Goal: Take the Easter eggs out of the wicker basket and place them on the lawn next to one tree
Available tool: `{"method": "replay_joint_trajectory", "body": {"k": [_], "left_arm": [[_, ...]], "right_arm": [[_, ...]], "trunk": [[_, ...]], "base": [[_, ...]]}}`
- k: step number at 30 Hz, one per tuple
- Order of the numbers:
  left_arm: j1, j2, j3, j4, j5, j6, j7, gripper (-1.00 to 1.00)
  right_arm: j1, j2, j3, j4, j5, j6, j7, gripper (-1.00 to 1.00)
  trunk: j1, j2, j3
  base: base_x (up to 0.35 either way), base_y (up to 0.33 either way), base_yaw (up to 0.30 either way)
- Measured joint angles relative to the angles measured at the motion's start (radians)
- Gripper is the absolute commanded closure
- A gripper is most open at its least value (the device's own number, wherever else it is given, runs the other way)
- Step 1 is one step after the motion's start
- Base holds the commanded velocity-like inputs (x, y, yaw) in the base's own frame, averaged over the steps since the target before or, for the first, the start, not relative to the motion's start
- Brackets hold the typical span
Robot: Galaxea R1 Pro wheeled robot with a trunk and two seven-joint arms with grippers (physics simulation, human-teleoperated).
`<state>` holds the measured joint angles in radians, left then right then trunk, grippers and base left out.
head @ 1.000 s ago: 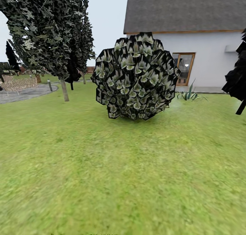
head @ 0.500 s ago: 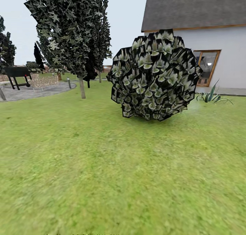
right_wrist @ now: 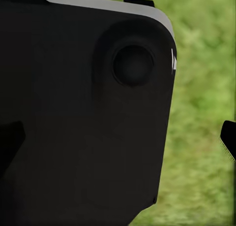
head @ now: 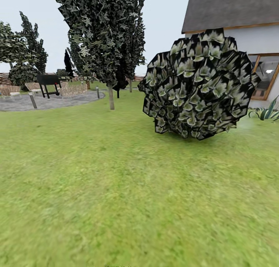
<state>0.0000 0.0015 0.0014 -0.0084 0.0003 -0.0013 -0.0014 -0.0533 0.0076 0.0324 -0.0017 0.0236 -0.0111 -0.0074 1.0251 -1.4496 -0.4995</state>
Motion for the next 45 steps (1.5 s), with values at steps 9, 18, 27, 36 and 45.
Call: {"method": "replay_joint_trajectory", "body": {"k": [9, 18, 27, 36, 45], "left_arm": [[0.000, 0.000, 0.000, 0.000, 0.000, 0.000, 0.000, -1.00], [0.000, 0.000, 0.000, 0.000, 0.000, 0.000, 0.000, -1.00], [0.000, 0.000, 0.000, 0.000, 0.000, 0.000, 0.000, -1.00], [0.000, 0.000, 0.000, 0.000, 0.000, 0.000, 0.000, -1.00], [0.000, 0.000, 0.000, 0.000, 0.001, 0.000, 0.000, -1.00]], "right_arm": [[0.000, 0.000, 0.000, 0.000, 0.000, 0.000, 0.000, -1.00], [0.000, 0.000, 0.000, 0.000, 0.000, 0.000, 0.000, -1.00], [0.000, 0.000, 0.000, 0.000, 0.000, 0.000, -0.001, -1.00], [0.000, 0.000, 0.000, 0.000, 0.000, 0.002, -0.001, -1.00], [0.000, -0.002, 0.000, 0.000, 0.000, 0.001, -0.002, -1.00]], "trunk": [[0.000, 0.000, -0.005], [0.000, 0.000, -0.010], [0.000, 0.000, -0.016], [0.000, 0.000, -0.021], [0.000, 0.000, -0.027]], "base": [[0.000, 0.000, 0.294], [0.000, 0.000, 0.294], [0.000, 0.000, 0.294], [0.000, 0.000, 0.293], [0.000, 0.000, 0.253]]}}
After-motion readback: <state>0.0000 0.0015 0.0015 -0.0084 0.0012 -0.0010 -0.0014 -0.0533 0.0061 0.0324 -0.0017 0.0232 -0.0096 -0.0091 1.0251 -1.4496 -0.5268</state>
